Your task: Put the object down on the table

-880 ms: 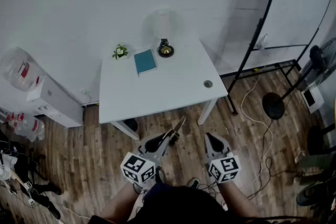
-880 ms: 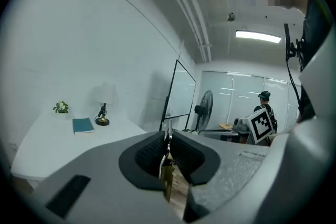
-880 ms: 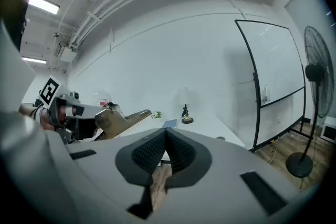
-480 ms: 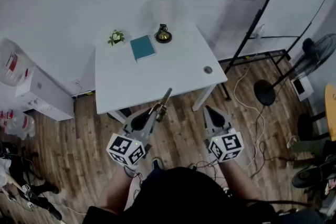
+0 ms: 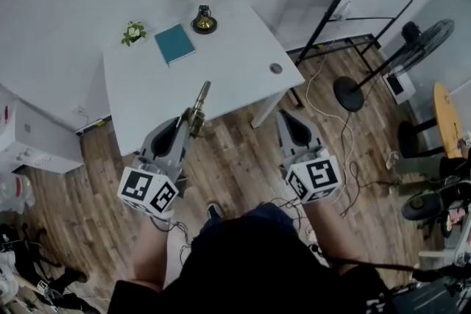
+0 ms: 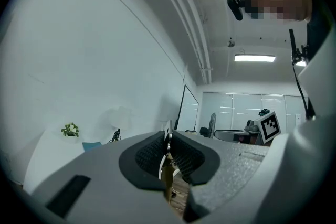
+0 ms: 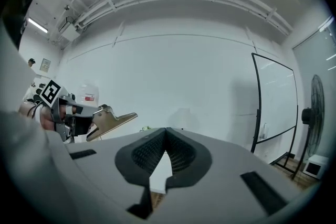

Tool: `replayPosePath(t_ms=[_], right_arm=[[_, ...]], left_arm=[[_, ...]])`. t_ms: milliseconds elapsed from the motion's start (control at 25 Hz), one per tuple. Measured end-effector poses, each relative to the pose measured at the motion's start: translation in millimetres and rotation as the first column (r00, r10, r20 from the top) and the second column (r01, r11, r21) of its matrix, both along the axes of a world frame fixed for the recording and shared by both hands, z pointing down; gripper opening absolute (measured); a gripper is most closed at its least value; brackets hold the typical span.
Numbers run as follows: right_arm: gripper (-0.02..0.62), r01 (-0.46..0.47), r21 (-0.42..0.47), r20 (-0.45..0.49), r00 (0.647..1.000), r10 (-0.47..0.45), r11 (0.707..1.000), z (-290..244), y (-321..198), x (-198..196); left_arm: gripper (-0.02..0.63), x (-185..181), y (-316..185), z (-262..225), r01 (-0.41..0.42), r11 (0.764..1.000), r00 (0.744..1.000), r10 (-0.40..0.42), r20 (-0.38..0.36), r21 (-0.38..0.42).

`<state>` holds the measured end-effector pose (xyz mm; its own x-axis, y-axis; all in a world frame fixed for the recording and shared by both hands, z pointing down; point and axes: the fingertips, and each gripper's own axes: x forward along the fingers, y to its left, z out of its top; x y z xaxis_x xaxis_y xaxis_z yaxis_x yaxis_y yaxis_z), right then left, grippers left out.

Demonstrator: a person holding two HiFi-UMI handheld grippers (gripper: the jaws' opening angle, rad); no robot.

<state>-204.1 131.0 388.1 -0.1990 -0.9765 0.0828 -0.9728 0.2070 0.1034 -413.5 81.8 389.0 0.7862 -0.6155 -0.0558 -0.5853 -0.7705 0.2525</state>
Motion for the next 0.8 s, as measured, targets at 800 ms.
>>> replayPosePath(t_ms=[800], right_arm=[[0.006,-0.004,-0.021,0.118,0.993,0.006,1.000,30,-48,159]], left_arm=[[0.032,157,-53,8,0.019,0.999,0.997,-0.016,0.076,-0.039]])
